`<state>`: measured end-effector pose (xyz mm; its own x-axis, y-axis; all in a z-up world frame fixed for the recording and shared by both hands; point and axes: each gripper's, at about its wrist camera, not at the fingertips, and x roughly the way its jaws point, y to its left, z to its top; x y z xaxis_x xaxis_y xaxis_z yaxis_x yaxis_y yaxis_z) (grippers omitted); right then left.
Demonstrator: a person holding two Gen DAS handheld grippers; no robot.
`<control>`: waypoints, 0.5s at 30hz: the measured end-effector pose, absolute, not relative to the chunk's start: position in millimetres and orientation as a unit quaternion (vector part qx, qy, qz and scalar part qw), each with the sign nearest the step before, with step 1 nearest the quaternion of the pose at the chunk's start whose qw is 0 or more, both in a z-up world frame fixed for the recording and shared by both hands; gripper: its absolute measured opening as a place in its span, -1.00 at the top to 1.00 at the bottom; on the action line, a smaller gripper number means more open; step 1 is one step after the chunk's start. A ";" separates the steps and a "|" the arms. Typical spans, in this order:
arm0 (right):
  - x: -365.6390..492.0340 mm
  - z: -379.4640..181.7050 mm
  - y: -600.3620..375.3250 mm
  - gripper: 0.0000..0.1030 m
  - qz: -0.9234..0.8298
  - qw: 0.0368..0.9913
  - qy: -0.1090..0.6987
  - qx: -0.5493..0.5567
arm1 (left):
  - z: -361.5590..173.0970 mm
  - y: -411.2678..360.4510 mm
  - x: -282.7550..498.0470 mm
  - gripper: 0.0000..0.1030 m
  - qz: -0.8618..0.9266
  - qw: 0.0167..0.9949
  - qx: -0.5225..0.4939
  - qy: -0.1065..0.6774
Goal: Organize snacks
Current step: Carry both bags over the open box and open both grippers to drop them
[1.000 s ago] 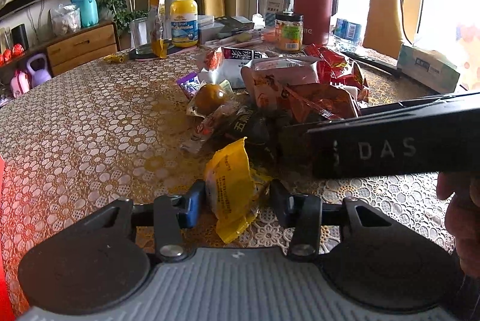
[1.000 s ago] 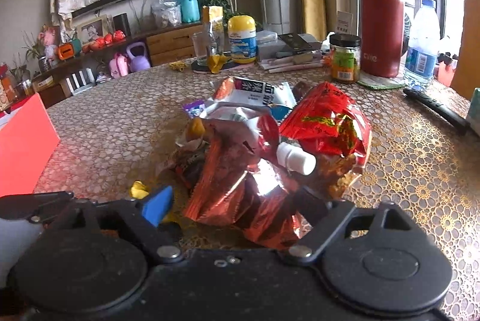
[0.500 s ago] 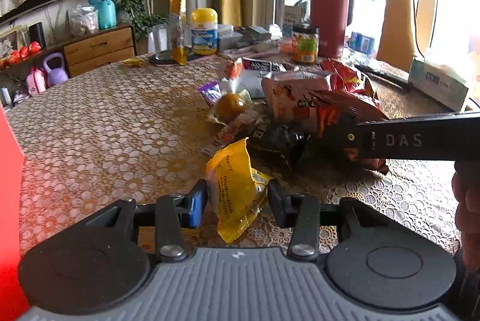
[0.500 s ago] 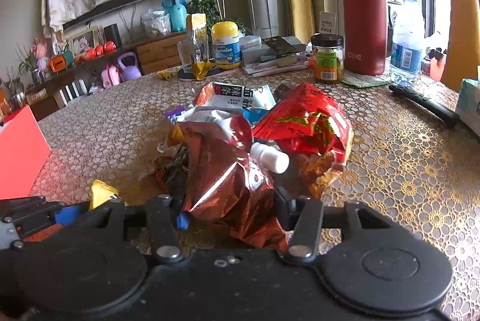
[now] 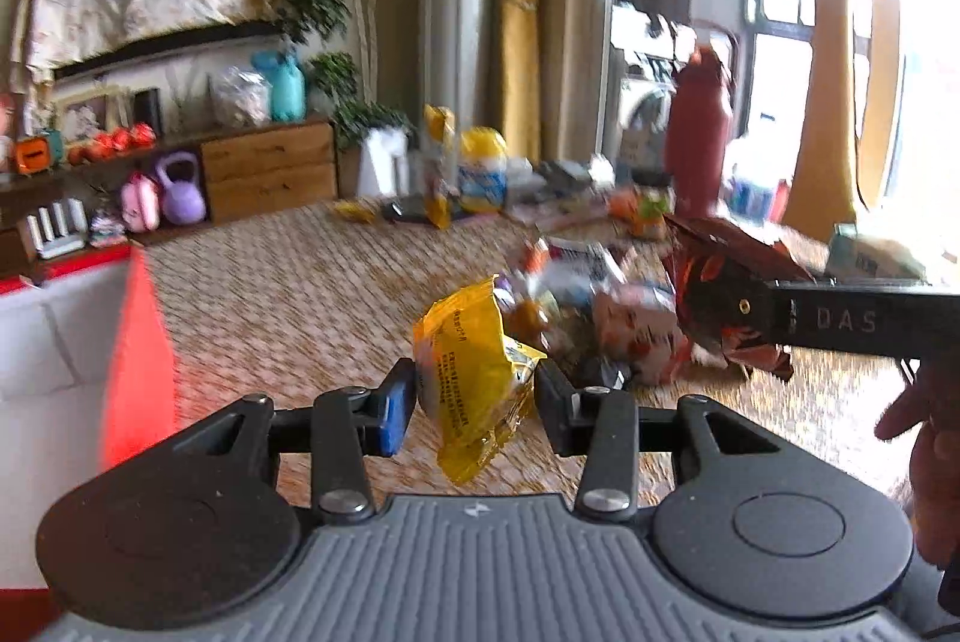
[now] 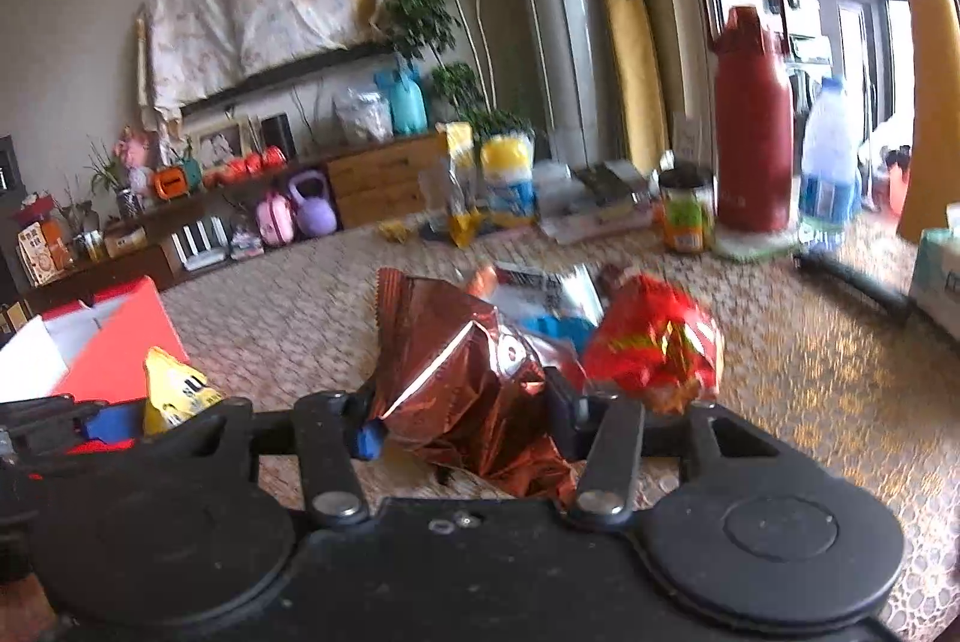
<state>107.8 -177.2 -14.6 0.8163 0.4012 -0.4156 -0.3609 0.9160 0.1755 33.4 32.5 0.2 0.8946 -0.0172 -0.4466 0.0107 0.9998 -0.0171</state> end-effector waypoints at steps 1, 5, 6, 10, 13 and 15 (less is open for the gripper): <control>105.4 -9.9 -174.9 0.03 0.207 0.951 0.223 0.046 | 6.8 36.5 27.8 0.18 -0.002 0.975 -0.009 0.223; 94.2 11.3 -161.6 0.03 0.244 0.948 0.198 0.045 | 35.0 57.8 8.4 0.18 0.027 0.980 -0.015 0.198; 91.9 17.2 -156.5 0.03 0.253 0.947 0.191 0.043 | 40.1 65.3 3.0 0.18 0.036 0.981 -0.014 0.193; 86.1 38.5 -126.4 0.04 0.301 0.937 0.172 0.031 | 64.3 101.1 -15.9 0.18 0.083 0.981 -0.008 0.175; 85.1 52.8 -96.3 0.04 0.341 0.926 0.160 0.018 | 74.5 129.9 -25.1 0.18 0.124 0.977 -0.003 0.173; 86.3 60.5 -71.7 0.04 0.363 0.917 0.165 0.011 | 77.6 147.7 -28.2 0.18 0.144 0.973 -0.004 0.181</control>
<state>86.3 -71.7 60.5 0.6820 0.6696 -0.2942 -0.6626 0.7360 0.1390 -28.2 147.7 77.6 0.8929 0.2787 -0.3537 -0.2818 0.9585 0.0439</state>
